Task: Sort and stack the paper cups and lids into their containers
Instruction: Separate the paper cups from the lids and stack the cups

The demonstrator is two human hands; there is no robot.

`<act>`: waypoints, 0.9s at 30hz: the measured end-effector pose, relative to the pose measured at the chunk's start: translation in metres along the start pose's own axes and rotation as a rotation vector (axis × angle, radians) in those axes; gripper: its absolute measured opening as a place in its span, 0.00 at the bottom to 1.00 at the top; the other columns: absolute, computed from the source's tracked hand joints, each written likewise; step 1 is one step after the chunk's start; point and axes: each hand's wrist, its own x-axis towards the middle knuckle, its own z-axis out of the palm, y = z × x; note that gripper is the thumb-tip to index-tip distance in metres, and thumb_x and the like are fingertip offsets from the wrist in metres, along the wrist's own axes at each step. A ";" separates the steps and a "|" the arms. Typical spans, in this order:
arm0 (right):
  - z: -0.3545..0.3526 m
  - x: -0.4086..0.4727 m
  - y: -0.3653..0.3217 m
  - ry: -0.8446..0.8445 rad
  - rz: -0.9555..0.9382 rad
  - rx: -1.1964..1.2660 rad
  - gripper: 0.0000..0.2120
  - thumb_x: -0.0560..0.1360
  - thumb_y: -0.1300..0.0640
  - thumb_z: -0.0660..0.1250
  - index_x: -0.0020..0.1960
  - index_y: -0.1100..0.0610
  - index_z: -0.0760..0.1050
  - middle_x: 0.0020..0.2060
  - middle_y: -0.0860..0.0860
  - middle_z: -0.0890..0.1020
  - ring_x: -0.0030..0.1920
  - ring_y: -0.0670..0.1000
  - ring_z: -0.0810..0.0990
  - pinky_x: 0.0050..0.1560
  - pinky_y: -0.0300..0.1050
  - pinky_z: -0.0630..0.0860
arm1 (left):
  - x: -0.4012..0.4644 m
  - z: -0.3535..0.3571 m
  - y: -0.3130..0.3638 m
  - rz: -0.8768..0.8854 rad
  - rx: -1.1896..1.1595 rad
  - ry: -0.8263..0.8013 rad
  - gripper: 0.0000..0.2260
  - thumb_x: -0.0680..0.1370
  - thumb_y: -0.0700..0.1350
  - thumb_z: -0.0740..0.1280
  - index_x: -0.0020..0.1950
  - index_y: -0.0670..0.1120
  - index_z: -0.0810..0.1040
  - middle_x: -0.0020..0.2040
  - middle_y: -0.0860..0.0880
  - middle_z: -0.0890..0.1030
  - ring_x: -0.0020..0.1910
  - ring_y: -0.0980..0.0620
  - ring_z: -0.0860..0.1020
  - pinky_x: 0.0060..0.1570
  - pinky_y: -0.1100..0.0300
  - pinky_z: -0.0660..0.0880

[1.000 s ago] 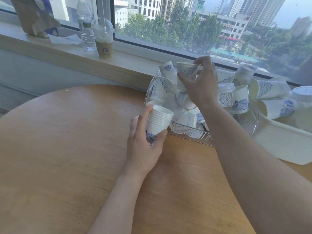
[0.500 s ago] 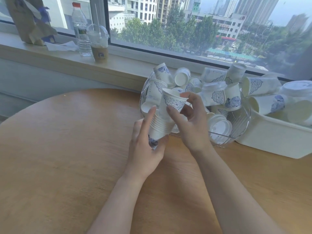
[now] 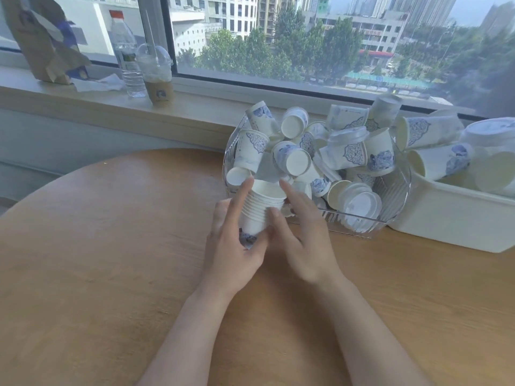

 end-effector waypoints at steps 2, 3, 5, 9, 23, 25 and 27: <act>-0.002 0.000 0.005 -0.006 -0.045 -0.069 0.27 0.84 0.42 0.60 0.79 0.53 0.69 0.64 0.44 0.79 0.67 0.43 0.75 0.68 0.38 0.69 | -0.001 0.001 -0.002 -0.026 -0.007 0.016 0.35 0.74 0.57 0.74 0.79 0.68 0.65 0.64 0.62 0.72 0.58 0.56 0.81 0.56 0.54 0.82; -0.002 0.000 0.008 0.007 -0.073 -0.114 0.26 0.85 0.42 0.60 0.79 0.53 0.69 0.64 0.44 0.79 0.66 0.44 0.75 0.68 0.38 0.68 | -0.001 0.000 -0.002 -0.040 -0.020 0.019 0.34 0.74 0.56 0.75 0.78 0.66 0.67 0.64 0.61 0.73 0.60 0.54 0.80 0.56 0.49 0.82; -0.002 -0.001 0.013 0.063 -0.107 -0.198 0.24 0.85 0.44 0.61 0.77 0.52 0.71 0.64 0.46 0.79 0.65 0.46 0.75 0.69 0.40 0.66 | -0.003 0.000 -0.004 -0.071 -0.042 0.028 0.34 0.74 0.55 0.77 0.78 0.65 0.67 0.66 0.58 0.75 0.63 0.52 0.80 0.56 0.44 0.82; 0.003 -0.002 0.024 0.180 -0.066 -0.274 0.21 0.81 0.52 0.69 0.73 0.53 0.75 0.64 0.49 0.80 0.65 0.52 0.76 0.70 0.55 0.70 | 0.000 -0.004 -0.004 -0.120 -0.097 0.087 0.35 0.74 0.55 0.77 0.77 0.65 0.67 0.71 0.53 0.76 0.64 0.49 0.81 0.56 0.43 0.83; 0.012 0.002 0.031 0.258 -0.028 -0.370 0.15 0.76 0.55 0.68 0.62 0.50 0.82 0.57 0.46 0.82 0.62 0.53 0.77 0.67 0.42 0.61 | 0.045 -0.047 -0.041 -0.200 0.163 0.278 0.39 0.76 0.41 0.77 0.80 0.61 0.62 0.63 0.65 0.77 0.62 0.41 0.80 0.62 0.39 0.77; 0.013 0.002 0.033 0.268 -0.033 -0.370 0.15 0.76 0.55 0.68 0.62 0.49 0.82 0.57 0.45 0.82 0.62 0.53 0.77 0.67 0.42 0.61 | 0.053 -0.046 -0.049 -0.217 0.154 0.280 0.39 0.76 0.41 0.77 0.80 0.62 0.62 0.68 0.54 0.79 0.61 0.44 0.81 0.62 0.40 0.78; 0.013 0.003 0.035 0.276 -0.031 -0.369 0.15 0.76 0.55 0.69 0.62 0.48 0.82 0.57 0.45 0.82 0.62 0.53 0.78 0.66 0.41 0.61 | 0.059 -0.043 -0.054 -0.241 0.136 0.267 0.39 0.77 0.41 0.76 0.81 0.61 0.62 0.69 0.51 0.79 0.61 0.47 0.82 0.61 0.43 0.80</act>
